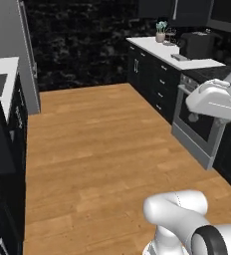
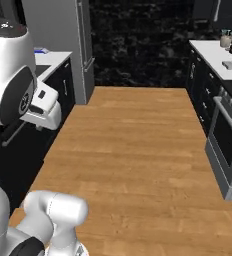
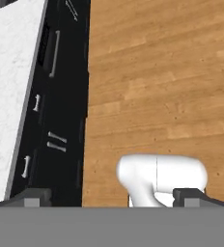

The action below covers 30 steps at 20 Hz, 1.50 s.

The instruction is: Gather all objects into one cabinet and sort the glasses and bowls to opposite sides.

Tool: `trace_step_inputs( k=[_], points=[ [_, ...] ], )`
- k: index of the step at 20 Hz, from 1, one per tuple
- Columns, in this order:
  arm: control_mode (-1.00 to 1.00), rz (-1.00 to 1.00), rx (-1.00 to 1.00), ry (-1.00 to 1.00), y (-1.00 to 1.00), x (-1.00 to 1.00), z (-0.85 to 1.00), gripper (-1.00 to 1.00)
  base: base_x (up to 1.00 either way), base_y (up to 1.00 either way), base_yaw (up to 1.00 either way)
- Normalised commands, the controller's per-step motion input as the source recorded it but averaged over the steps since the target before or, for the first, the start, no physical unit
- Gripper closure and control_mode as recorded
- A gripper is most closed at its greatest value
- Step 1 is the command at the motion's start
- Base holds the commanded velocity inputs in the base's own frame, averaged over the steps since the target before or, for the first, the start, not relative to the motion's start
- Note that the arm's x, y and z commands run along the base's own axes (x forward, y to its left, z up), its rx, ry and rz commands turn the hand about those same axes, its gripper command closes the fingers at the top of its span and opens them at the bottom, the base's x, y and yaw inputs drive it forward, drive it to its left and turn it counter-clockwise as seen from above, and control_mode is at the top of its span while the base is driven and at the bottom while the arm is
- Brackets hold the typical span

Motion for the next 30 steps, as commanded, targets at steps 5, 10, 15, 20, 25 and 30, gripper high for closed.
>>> trace_step_inputs(
  k=[5,10,15,20,25,30],
  points=[
    [1.0,0.0,0.0,0.0,0.0,0.0,0.0,-1.0,1.0,-0.7,0.0],
    [1.0,0.0,0.0,0.0,0.0,0.0,0.0,-1.0,1.0,-0.36,0.0],
    [1.0,0.0,0.0,0.0,0.0,0.0,0.0,-1.0,1.0,0.03,0.01],
    [1.0,0.0,0.0,0.0,0.0,0.0,0.0,-1.0,1.0,0.02,0.01],
    [1.0,0.0,0.0,0.0,0.0,0.0,0.0,-1.0,1.0,0.0,0.0],
    [1.0,0.0,0.0,0.0,0.0,0.0,0.0,-1.0,1.0,0.0,0.0]
  ],
)
